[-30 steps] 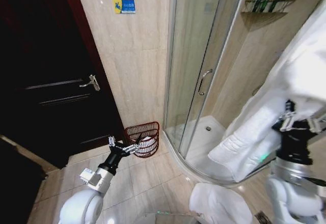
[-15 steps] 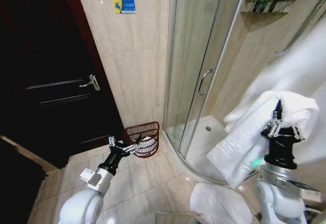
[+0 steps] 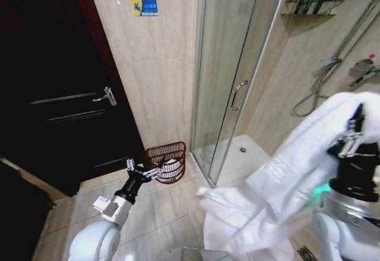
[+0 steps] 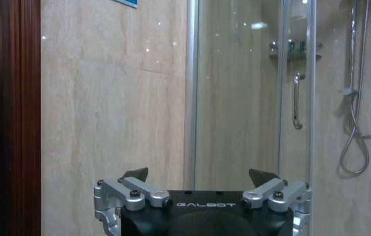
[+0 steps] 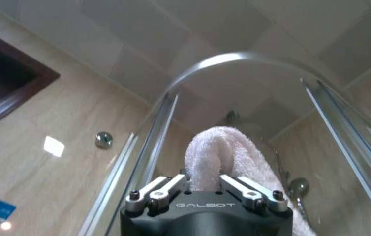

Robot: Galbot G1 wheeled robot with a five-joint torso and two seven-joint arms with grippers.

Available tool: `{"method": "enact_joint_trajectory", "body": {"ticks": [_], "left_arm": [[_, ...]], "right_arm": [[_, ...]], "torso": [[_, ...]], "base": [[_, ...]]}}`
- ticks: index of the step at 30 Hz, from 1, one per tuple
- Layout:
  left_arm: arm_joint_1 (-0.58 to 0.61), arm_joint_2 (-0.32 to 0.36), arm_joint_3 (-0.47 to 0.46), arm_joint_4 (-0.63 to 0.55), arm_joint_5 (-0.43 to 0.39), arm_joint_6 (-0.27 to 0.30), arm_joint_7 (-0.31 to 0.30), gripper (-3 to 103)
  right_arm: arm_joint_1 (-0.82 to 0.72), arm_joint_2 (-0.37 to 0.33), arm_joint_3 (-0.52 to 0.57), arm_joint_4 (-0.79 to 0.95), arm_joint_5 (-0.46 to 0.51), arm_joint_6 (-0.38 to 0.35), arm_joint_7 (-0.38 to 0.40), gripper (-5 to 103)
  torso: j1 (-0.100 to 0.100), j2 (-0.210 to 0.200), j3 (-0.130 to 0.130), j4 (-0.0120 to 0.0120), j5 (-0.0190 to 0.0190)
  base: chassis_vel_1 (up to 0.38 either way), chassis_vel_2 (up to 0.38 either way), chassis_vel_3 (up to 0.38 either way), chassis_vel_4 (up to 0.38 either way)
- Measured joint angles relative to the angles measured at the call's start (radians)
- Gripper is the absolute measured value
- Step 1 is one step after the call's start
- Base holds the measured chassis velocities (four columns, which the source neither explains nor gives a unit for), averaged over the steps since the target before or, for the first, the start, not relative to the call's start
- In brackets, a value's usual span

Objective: Discard the used towel into the hamper.

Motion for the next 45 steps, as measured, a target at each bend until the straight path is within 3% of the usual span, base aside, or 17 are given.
{"method": "enact_joint_trajectory", "body": {"ticks": [24,45], "left_arm": [[0.0,0.0,0.0,0.0,0.0,0.0,0.0,100],[0.0,0.0,0.0,0.0,0.0,0.0,0.0,100]], "right_arm": [[0.006,-0.047,0.0,0.067,0.064,-0.038,0.067,7],[-0.006,-0.068,0.026,0.072,0.079,-0.077,0.071,7]], "torso": [[0.0,0.0,0.0,0.0,0.0],[0.0,0.0,0.0,0.0,-0.0002]], "base": [[0.0,0.0,0.0,0.0],[0.04,0.039,-0.039,-0.039]]}}
